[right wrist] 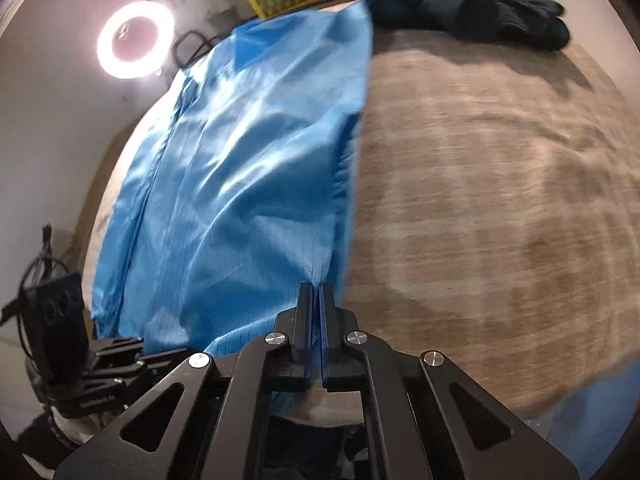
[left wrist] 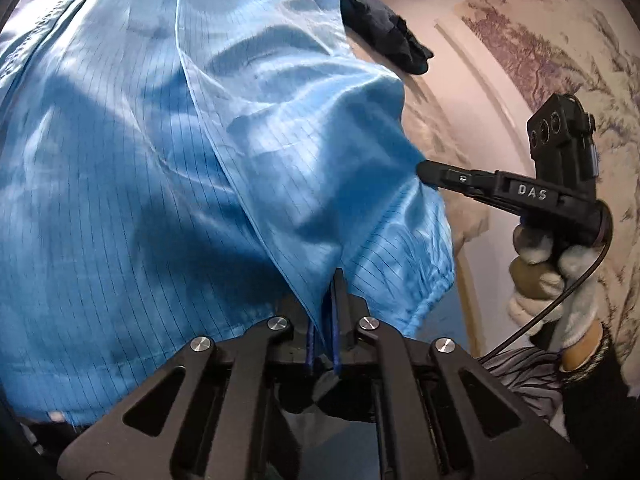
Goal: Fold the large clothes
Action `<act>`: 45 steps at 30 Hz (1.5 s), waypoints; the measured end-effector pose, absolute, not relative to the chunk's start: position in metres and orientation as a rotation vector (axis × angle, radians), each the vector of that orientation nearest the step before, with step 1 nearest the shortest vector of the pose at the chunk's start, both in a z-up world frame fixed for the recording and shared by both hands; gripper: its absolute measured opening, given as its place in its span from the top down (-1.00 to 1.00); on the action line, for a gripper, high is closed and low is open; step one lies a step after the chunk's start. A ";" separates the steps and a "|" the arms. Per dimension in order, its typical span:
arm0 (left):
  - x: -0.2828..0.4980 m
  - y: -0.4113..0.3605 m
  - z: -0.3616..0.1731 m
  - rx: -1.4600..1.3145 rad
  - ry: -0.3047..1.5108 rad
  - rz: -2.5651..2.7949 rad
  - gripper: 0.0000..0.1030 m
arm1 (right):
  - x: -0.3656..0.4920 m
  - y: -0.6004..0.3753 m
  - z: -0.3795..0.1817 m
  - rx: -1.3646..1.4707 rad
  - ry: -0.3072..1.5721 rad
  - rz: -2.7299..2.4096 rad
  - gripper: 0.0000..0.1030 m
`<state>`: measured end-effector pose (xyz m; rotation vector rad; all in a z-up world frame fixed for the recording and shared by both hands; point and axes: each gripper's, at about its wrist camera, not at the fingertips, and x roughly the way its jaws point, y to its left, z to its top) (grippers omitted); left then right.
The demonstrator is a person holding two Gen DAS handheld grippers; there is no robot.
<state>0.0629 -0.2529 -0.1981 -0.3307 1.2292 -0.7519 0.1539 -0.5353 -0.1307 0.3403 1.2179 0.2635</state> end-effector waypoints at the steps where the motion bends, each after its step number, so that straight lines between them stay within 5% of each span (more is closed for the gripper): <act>1: 0.063 -0.253 -0.198 -0.334 1.227 -0.753 0.93 | 0.155 -0.539 -0.136 0.364 1.235 0.269 0.97; 9: 0.044 -0.237 -0.176 -0.208 1.164 -0.691 0.88 | 0.145 -0.527 -0.141 0.298 1.285 0.375 0.90; 15: 0.016 -0.239 -0.144 -0.170 1.050 -0.710 0.87 | 0.140 -0.566 -0.112 0.421 1.143 0.344 0.89; 21: -0.004 -0.273 -0.115 -0.136 0.982 -0.740 0.85 | 0.130 -0.606 -0.082 0.537 0.984 0.299 0.67; 24: -0.011 -0.271 -0.102 -0.154 0.935 -0.737 0.50 | 0.125 -0.623 -0.075 0.578 0.939 0.278 0.67; 25: -0.011 -0.276 -0.101 -0.140 0.936 -0.759 0.21 | 0.123 -0.631 -0.074 0.593 0.928 0.266 0.67; 31: 0.004 -0.335 -0.124 -0.037 1.024 -0.823 0.08 | 0.124 -0.646 -0.063 0.674 0.858 0.261 0.67; 37: 0.021 -0.388 -0.163 0.152 1.087 -0.744 0.08 | 0.117 -0.672 -0.048 0.739 0.761 0.257 0.37; 43: 0.035 -0.386 -0.181 0.171 1.065 -0.699 0.08 | 0.120 -0.695 -0.055 0.819 0.743 0.257 0.36; 45: 0.034 -0.389 -0.182 0.219 1.032 -0.681 0.35 | 0.124 -0.696 -0.058 0.826 0.752 0.252 0.36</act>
